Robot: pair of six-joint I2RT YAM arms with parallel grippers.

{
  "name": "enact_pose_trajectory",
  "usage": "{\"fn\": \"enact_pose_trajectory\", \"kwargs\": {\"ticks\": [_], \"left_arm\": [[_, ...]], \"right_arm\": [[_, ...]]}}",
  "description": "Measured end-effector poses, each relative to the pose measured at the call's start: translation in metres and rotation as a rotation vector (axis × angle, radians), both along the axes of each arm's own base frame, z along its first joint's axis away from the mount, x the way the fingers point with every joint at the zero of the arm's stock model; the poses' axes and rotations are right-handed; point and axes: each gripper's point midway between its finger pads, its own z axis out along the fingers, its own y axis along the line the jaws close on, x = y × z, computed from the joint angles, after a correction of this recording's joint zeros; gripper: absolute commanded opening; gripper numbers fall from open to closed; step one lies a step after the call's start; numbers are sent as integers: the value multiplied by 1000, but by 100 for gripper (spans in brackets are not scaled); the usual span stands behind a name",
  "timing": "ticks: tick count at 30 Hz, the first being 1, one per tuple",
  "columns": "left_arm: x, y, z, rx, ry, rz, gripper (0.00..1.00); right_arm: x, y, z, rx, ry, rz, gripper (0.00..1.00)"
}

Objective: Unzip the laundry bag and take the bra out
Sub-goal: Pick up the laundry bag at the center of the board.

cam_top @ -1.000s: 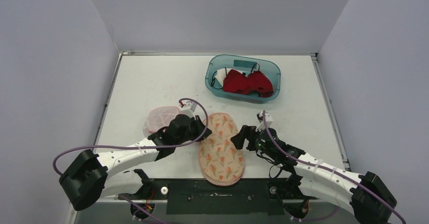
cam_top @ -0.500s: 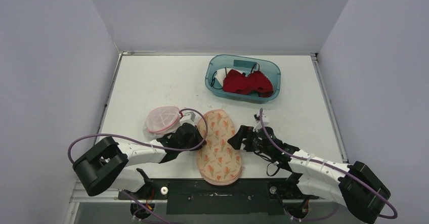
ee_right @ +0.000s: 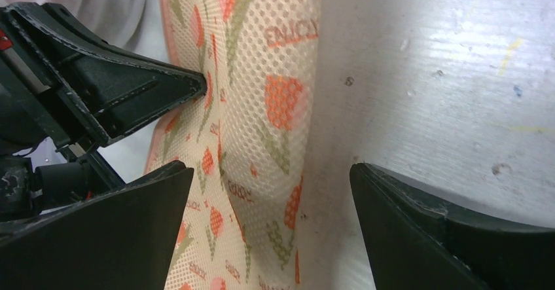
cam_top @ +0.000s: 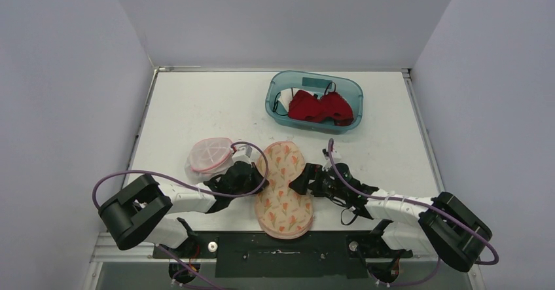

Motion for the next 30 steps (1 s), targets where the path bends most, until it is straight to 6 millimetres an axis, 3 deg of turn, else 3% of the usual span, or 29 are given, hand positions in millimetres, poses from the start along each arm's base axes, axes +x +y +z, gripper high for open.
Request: {"fn": "enact_pose_trajectory", "kwargs": {"ticks": [2, 5, 11, 24, 26, 30], "left_arm": [[0, 0, 0, -6, -4, 1, 0], [0, 0, 0, -12, -5, 3, 0], [0, 0, 0, -20, -4, 7, 0], [-2, 0, 1, -30, -5, 10, 0], [-3, 1, 2, -29, -1, 11, 1], [-8, 4, 6, -28, 4, 6, 3]], "right_arm": [[1, 4, 1, 20, -1, 10, 100], [2, 10, 2, 46, -1, 26, 93], [2, 19, 0, 78, 5, 63, 61], [2, 25, -6, 100, 19, 83, 18], [2, 25, -6, 100, 20, 85, 8], [0, 25, -6, 99, 24, 91, 5]]}}
